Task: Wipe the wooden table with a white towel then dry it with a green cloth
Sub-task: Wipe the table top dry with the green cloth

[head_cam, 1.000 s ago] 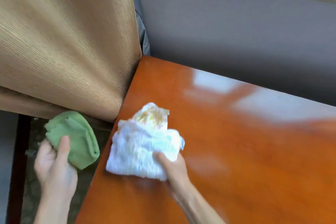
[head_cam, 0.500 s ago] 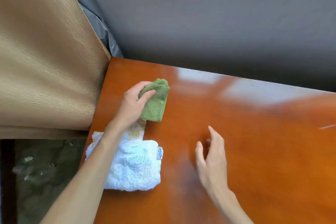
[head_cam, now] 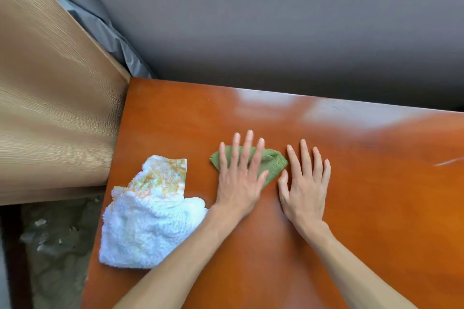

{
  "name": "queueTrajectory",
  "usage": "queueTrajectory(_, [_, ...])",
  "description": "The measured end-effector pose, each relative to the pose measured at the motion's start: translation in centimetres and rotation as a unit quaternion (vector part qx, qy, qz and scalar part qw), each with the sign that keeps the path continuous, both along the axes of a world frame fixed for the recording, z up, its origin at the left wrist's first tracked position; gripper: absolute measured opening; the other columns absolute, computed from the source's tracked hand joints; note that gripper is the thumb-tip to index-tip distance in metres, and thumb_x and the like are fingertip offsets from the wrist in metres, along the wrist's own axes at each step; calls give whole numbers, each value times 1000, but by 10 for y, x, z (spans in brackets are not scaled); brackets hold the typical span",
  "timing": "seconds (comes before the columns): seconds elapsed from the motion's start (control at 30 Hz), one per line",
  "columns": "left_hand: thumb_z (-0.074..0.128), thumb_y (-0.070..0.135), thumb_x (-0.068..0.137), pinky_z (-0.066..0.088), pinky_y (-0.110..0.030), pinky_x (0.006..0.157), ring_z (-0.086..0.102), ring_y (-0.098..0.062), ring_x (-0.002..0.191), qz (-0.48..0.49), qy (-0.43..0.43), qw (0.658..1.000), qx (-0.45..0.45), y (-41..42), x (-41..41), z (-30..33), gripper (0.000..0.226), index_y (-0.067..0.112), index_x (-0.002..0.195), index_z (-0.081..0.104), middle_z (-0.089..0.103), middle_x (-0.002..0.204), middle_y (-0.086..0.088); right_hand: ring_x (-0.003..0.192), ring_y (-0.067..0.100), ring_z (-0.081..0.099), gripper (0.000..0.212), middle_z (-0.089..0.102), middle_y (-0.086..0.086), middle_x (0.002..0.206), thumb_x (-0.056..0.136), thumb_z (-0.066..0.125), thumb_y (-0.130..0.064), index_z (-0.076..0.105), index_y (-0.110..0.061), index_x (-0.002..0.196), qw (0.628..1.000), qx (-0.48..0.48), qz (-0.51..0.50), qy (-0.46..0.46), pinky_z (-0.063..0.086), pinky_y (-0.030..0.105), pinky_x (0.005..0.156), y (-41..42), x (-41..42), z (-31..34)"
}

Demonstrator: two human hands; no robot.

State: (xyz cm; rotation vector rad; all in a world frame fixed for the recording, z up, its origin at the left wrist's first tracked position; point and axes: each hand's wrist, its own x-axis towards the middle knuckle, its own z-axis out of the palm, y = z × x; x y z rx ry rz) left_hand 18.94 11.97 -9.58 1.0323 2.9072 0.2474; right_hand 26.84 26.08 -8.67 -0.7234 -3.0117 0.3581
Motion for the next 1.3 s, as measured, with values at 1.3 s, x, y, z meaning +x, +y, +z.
queueTrajectory(1.3, [20,52,103,4,-75,113,0,-47,150,367,-88,925,-50,-124,-175,17,58,36,158,12,0,168,-9,144,35,33,54,37,9,158,91,45,-27,51,-15,143,999,23,-20,41,20,55,120,-1,-2,-2])
